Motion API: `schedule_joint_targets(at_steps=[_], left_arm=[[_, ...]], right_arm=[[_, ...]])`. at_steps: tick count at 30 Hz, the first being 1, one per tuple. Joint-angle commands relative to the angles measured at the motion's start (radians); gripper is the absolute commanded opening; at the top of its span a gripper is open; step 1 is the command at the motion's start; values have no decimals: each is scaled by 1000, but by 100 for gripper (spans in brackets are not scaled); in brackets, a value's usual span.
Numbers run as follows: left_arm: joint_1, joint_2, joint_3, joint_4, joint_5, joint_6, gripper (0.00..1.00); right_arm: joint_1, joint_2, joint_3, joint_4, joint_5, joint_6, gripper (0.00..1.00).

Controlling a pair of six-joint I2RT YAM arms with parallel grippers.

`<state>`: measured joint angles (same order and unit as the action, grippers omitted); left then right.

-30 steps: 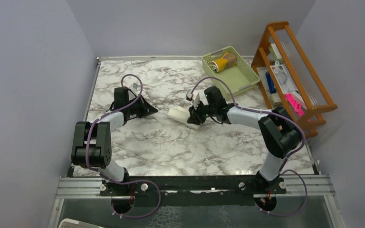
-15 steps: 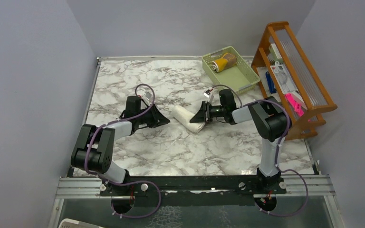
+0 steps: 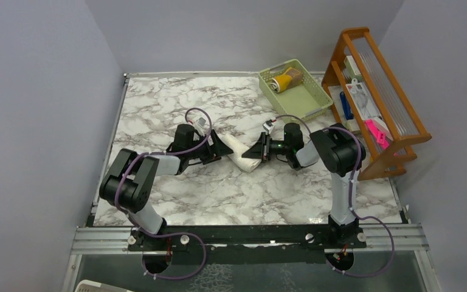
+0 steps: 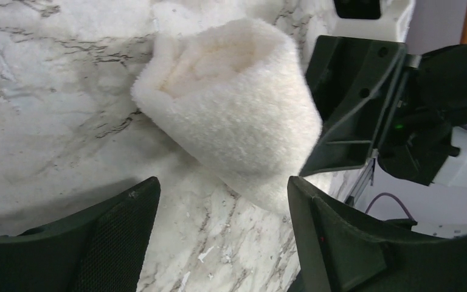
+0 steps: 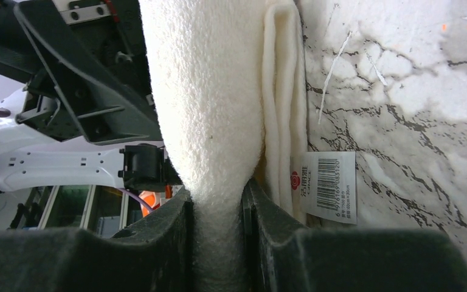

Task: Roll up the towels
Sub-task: Roll the towel at the center of the board, then pick up the towel at the center of the board.

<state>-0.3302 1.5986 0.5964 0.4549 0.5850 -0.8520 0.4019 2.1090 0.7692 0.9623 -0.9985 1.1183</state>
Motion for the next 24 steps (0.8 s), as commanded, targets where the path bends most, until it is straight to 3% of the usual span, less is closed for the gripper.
schedule_joint_targets(at_steps=[1, 9, 18, 21, 24], left_arm=[[-20, 87, 16, 93, -69, 22, 83], [-57, 172, 8, 333, -87, -25, 91], [-105, 283, -9, 500, -110, -78, 90], [-106, 293, -9, 531, -112, -92, 81], [-105, 284, -3, 536, -110, -89, 59]], right_arm=[[3, -9, 8, 28, -3, 10, 3], [2, 17, -15, 86, -17, 38, 3], [4, 58, -25, 219, -36, 124, 3], [3, 64, -26, 234, -43, 127, 3], [6, 44, -20, 226, -56, 89, 10]])
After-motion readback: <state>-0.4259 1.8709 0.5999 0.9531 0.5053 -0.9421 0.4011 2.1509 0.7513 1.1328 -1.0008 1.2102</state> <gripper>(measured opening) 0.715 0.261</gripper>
